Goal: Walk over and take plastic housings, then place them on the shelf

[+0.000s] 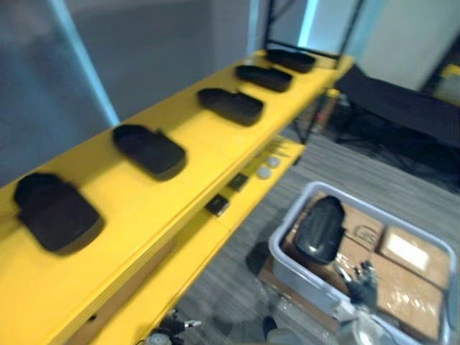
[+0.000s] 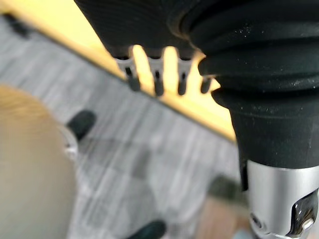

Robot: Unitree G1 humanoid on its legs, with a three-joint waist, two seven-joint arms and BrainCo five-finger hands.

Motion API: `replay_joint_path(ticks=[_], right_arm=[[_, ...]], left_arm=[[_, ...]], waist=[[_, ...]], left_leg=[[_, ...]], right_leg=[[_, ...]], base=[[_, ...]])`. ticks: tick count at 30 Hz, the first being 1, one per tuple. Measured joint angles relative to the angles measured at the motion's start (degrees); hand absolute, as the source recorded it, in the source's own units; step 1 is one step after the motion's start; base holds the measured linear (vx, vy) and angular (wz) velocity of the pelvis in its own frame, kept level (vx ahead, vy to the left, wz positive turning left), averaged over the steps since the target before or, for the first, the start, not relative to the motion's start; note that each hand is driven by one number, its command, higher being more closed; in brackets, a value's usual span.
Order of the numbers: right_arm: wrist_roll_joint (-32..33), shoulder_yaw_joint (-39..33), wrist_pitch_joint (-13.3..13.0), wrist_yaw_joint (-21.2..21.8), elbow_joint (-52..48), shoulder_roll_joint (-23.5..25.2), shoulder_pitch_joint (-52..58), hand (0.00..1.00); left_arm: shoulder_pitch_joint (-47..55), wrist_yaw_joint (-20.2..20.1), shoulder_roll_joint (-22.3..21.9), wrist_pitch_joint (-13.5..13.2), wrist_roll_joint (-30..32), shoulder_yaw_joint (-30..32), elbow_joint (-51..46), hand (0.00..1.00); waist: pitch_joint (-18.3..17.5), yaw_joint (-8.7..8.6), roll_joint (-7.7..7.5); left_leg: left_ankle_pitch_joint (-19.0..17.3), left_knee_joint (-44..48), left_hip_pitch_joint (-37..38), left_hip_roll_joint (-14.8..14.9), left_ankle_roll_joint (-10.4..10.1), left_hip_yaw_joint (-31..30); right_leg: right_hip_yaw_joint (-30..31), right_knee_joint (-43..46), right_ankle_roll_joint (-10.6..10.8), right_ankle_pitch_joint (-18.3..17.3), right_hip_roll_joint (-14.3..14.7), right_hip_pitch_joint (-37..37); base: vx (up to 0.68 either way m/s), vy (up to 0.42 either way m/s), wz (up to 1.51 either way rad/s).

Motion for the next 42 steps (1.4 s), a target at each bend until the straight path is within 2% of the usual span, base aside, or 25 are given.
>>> replay_joint_path(ticks=[3, 4, 6, 8, 9, 11, 14, 15, 16, 20, 22, 25, 26, 27, 28, 29, 30, 31, 32, 34, 36, 37, 38, 39, 42], right_arm=[[-0.55, 1.28, -0.22, 1.72, -0.16, -0.46, -1.18, 0.00], [-0.77, 2.51, -0.22, 2.80, -0.30, -0.93, -1.42, 0.00], [-1.64, 4.30, -0.20, 4.92, -0.26, -2.06, -3.05, 0.00], [-1.75, 7.17, -0.22, 7.51, -0.04, -4.42, -6.41, 0.00], [-1.80, 8.18, -0.23, 8.78, 0.39, -6.31, -8.98, 0.00], [-1.79, 9.32, -0.23, 9.85, 2.31, -7.94, -12.06, 0.00], [-2.36, 10.16, -0.25, 10.33, 2.62, -7.97, -13.14, 0.00], [-2.39, 10.83, -0.22, 10.89, 3.38, -7.53, -13.14, 0.00], [-2.40, 12.52, -0.20, 11.30, 3.46, -7.47, -12.75, 0.00], [-2.34, 14.77, -0.23, 11.40, 3.35, -7.49, -13.38, 0.00], [-2.28, 14.95, -0.50, 10.96, 4.64, -8.33, -14.40, 0.00], [-2.26, 16.63, -1.72, 9.16, 6.44, -8.16, -14.22, 0.00], [-2.19, 17.12, -1.92, 8.84, 6.46, -7.91, -13.69, 0.00], [-2.14, 17.70, -2.52, 8.66, 6.35, -6.73, -12.40, 0.00], [-2.12, 18.09, -2.77, 8.67, 6.25, -5.99, -11.65, 0.00], [-2.15, 19.50, -2.81, 8.86, 6.18, -4.92, -9.22, 0.00], [-2.20, 20.21, -2.79, 8.93, 6.24, -4.78, -9.23, 0.00], [-2.28, 21.01, -2.79, 9.15, 6.23, -4.23, -9.05, 0.00], [-2.25, 20.84, -3.00, 9.17, 6.21, -3.45, -8.28, 0.00], [-2.28, 20.97, -3.80, 8.59, 6.22, -3.17, -7.59, 0.00], [-2.27, 21.31, -4.00, 8.01, 6.26, -3.13, -7.67, 0.00], [-2.27, 21.43, -4.00, 7.20, 6.31, -2.84, -7.48, 0.00], [-2.26, 21.36, -3.99, 6.79, 6.36, -2.91, -7.86, 0.00], [-2.24, 20.92, -3.97, 5.58, 6.39, -3.37, -8.03, 0.00], [-2.27, 20.93, -3.85, 4.96, 6.41, -3.43, -8.16, 0.00]], left_arm=[[0.59, 0.06, -0.03, 0.79, -2.40, 0.12, 0.15, 0.00], [1.11, 0.10, -0.04, 0.64, -3.10, 0.62, 0.33, 0.00], [1.90, 0.21, -0.82, -0.43, -4.83, 4.42, 0.40, 0.00], [2.01, 0.35, -1.78, -2.11, -5.50, 8.39, 0.02, 0.00], [2.38, 0.46, -2.80, -3.21, -6.77, 9.26, -0.01, 0.00], [3.27, 0.80, -3.47, -4.72, -7.73, 9.69, -0.04, 0.00], [3.68, 1.25, -3.54, -6.50, -7.68, 10.44, 0.05, 0.00], [3.27, 1.30, -3.42, -7.55, -8.25, 11.80, -0.13, 0.00], [3.25, 1.50, -2.73, -8.70, -8.24, 12.27, -0.01, 0.00], [3.66, 2.08, -1.68, -10.52, -7.94, 12.38, 0.18, 0.00], [2.84, 2.49, -2.47, -11.46, -5.85, 12.01, -0.60, 0.00], [2.26, 2.91, -2.40, -10.91, -3.54, 10.98, -0.51, 0.00], [2.32, 2.90, -2.16, -10.79, -3.28, 10.92, -0.51, 0.00], [2.36, 2.92, -1.30, -10.54, -2.92, 10.96, -0.59, 0.00], [2.44, 2.94, -0.71, -10.42, -2.82, 11.02, -0.68, 0.00], [2.96, 3.57, 0.56, -9.88, -2.45, 11.83, -1.50, 0.00], [3.57, 3.73, 0.59, -9.62, -2.47, 12.53, -2.06, 0.00], [4.21, 4.07, 0.23, -8.96, -2.49, 13.39, -1.81, 0.00], [4.12, 4.20, 0.68, -8.57, -2.49, 13.30, -0.73, 0.00], [4.24, 4.20, 0.86, -8.44, -2.46, 13.29, -0.49, 0.00], [5.04, 4.16, 0.88, -8.15, -2.51, 13.31, -0.53, 0.00], [6.16, 4.16, 1.46, -7.93, -2.56, 13.46, -0.49, 0.00], [6.38, 4.16, 1.34, -7.92, -2.98, 14.11, -0.42, 0.00], [6.86, 4.10, -0.09, -7.62, -3.61, 15.12, 0.08, 0.00], [8.59, 4.08, -0.67, -8.02, -5.04, 16.58, -0.02, 0.00]], waist=[[0.00, 0.59, 0.28], [0.17, 1.17, 0.24], [0.58, 2.93, 0.78], [1.27, 4.86, 1.51], [1.37, 5.72, 2.79], [0.85, 6.67, 4.60], [0.90, 6.40, 4.67], [1.90, 6.99, 2.96], [2.40, 7.89, 2.39], [1.89, 8.00, 1.60], [3.97, 8.10, 3.79], [6.07, 8.57, 5.15], [6.14, 8.69, 4.98], [6.63, 9.13, 3.61], [6.70, 9.25, 2.94], [6.76, 9.37, 0.56], [6.67, 9.99, 0.68], [6.32, 10.12, 0.57], [6.09, 9.13, -0.06], [6.05, 9.34, -0.11], [5.79, 9.60, -0.54], [5.03, 9.65, -1.70], [4.59, 10.04, -2.08], [3.85, 10.26, -0.53], [3.33, 11.01, -0.40]], left_leg=[[-0.59, 0.44, 0.56, 0.95, -0.61, 1.92], [-2.25, 4.48, -0.31, 2.47, -0.94, 0.62], [-5.86, 13.97, -3.64, 5.60, 1.01, -6.71], [-9.02, 25.99, -9.21, 6.61, 6.22, -20.07], [-12.89, 28.08, -10.62, 4.86, 6.63, -28.13], [-16.41, 25.97, -10.23, 2.81, 6.68, -33.31], [-19.93, 19.72, -9.50, 0.91, 3.55, -33.66], [-20.05, 19.40, -9.76, -0.23, 2.08, -33.35], [-20.10, 19.35, -9.78, -1.04, 2.17, -32.96], [-20.72, 20.45, -10.40, -1.75, 2.39, -33.98], [-23.13, 25.81, -12.59, -1.63, 3.09, -36.82], [-26.61, 31.05, -12.58, -1.53, 4.48, -37.26], [-27.44, 31.76, -12.56, -1.54, 4.34, -37.15], [-28.08, 33.37, -12.46, -1.88, 4.46, -36.10], [-28.26, 33.92, -12.19, -2.21, 4.72, -35.52], [-28.23, 35.04, -13.09, -2.34, 5.68, -34.29], [-27.56, 34.51, -13.73, -1.33, 6.48, -33.26], [-25.83, 33.41, -14.69, 0.70, 6.53, -30.68], [-23.23, 30.44, -14.56, 1.09, 6.50, -30.83], [-19.67, 26.39, -13.82, 1.80, 6.42, -31.00], [-16.93, 23.56, -14.02, 1.74, 6.02, -30.60], [-15.68, 22.33, -14.58, 0.98, 5.39, -29.38], [-15.04, 21.62, -14.83, 0.82, 5.13, -28.84], [-11.37, 16.58, -14.29, 0.89, 5.14, -26.22], [-8.71, 13.65, -13.70, 1.05, 4.65, -20.99]], right_leg=[[-4.62, -0.72, -0.61, 0.90, -0.16, -0.14], [-4.60, -0.68, -0.67, 0.96, 0.17, -0.17], [-3.07, -0.13, -0.70, 0.97, 1.04, -0.11], [-0.04, 1.21, -0.90, 0.92, 1.34, -0.83], [2.03, 1.25, -0.93, 1.18, 1.43, -1.56], [4.66, 0.80, -0.50, 1.83, 2.19, -3.25], [4.84, -0.65, 2.06, 4.04, 1.19, -5.48], [4.93, -1.37, 2.75, 5.66, 0.05, -5.81], [4.48, -1.78, 2.61, 5.98, -0.73, -5.84], [3.23, -1.44, 2.50, 5.91, -1.49, -5.81], [2.85, 0.93, 2.47, 5.40, -1.27, -6.04], [3.41, 4.32, 2.47, 5.40, -0.84, -6.23], [3.45, 4.97, 2.47, 5.40, -0.80, -6.55], [2.99, 5.96, 2.62, 5.58, -1.17, -7.00], [2.50, 6.02, 2.84, 5.97, -1.67, -6.96], [0.43, 4.63, 1.88, 11.44, -1.53, -8.00], [0.29, 2.71, 2.04, 15.62, -0.87, -8.95], [-1.28, 6.20, -2.39, 16.30, 0.31, -11.33], [-3.41, 21.17, -4.73, 5.08, 0.16, -13.93], [-5.10, 37.18, -5.59, -2.00, -0.73, -14.50], [-5.64, 40.21, -6.74, -3.50, -2.88, -11.32], [-6.58, 36.74, -5.49, -1.67, -4.92, -8.86], [-7.14, 33.93, -4.76, -2.22, -4.37, -8.65], [-9.04, 26.61, -4.69, -1.83, -3.66, -7.78], [-9.96, 16.08, -4.36, -1.92, -3.31, -6.01]], base=[[-0.06, -0.055, -0.43], [-0.01, -0.089, -0.15], [0.02, -0.078, -0.29], [0.00, 0.039, -0.68], [-0.02, 0.114, -0.76], [-0.08, 0.230, -0.77], [-0.08, 0.219, -0.11], [-0.08, 0.166, -0.13], [-0.07, 0.162, -0.17], [0.01, 0.104, 0.09], [-0.01, 0.088, 0.14], [-0.09, 0.119, -0.21], [-0.17, 0.156, -0.43], [-0.14, 0.102, -0.37], [-0.27, 0.088, -0.53], [-0.30, 0.082, -0.55], [-0.37, 0.078, -0.83], [-0.28, 0.061, -0.57], [-0.23, 0.050, -0.32], [-0.11, 0.015, 0.03], [-0.07, -0.079, -0.19], [-0.08, -0.118, -0.45], [-0.10, -0.151, -0.74], [-0.06, -0.085, -0.70], [-0.09, -0.091, -0.86]])
